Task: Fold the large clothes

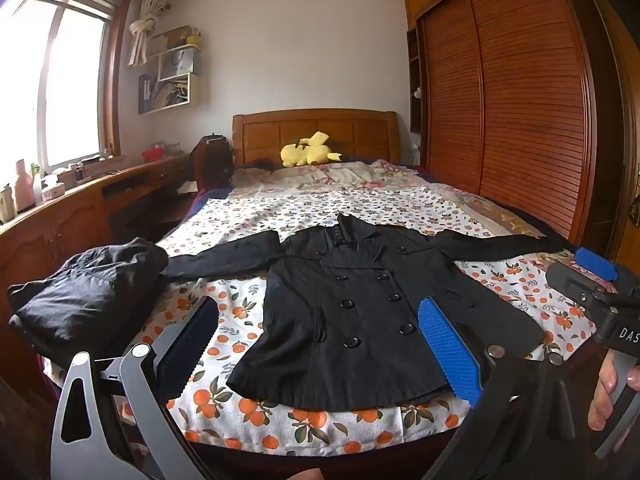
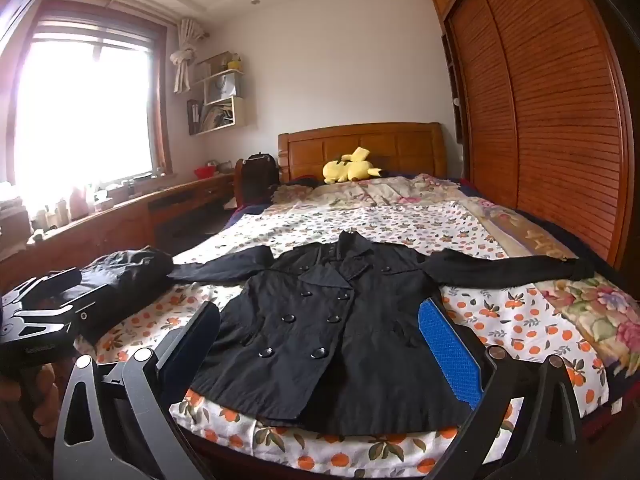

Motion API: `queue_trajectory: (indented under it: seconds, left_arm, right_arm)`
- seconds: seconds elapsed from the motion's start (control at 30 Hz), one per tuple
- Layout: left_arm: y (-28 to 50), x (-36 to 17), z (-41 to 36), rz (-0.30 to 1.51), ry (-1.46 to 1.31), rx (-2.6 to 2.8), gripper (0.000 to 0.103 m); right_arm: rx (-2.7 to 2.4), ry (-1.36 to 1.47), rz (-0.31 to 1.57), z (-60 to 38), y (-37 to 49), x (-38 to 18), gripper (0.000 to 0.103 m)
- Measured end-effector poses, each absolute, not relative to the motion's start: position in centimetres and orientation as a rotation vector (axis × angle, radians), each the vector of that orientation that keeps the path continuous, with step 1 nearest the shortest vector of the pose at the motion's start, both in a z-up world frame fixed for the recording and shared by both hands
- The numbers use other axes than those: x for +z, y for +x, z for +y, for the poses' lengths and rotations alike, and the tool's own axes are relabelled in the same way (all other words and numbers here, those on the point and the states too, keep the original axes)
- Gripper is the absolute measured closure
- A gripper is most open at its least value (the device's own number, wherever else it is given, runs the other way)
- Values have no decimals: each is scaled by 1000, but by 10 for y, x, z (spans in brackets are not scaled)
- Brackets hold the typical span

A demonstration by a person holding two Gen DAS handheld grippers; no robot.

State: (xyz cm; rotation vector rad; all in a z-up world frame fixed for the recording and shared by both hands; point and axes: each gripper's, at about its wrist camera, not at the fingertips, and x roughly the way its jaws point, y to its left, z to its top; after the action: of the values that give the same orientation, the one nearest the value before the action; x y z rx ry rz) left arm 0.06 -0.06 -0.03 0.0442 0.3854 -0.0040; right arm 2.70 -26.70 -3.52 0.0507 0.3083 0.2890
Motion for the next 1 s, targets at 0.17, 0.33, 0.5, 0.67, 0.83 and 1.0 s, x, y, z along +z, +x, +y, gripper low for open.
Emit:
queue_trajectory:
  seconds: [0.17,0.33,0.5,0.67,0.83,1.0]
  left_arm:
    - [0,0,-1,381,42,0,2]
    - [0,0,0,384,37,-3,2]
    - [0,0,0,381,35,-3,2]
    - [1,2,-1,378,35,-3,2]
    - [-3,10,-4,372,40,0,2]
    - [-6,11,-4,364,38,-1,2]
  right_arm:
    - [287,55,307,-268,26,-35,7]
    - [290,58,307,-262,22,-34,7]
    - [292,65,310,-271,24,-34,7]
    - [291,66,310,-272,26,-33,7]
    - [289,66,308,-271,25,-31,7]
    - [288,67,305,-272,26,-30,7]
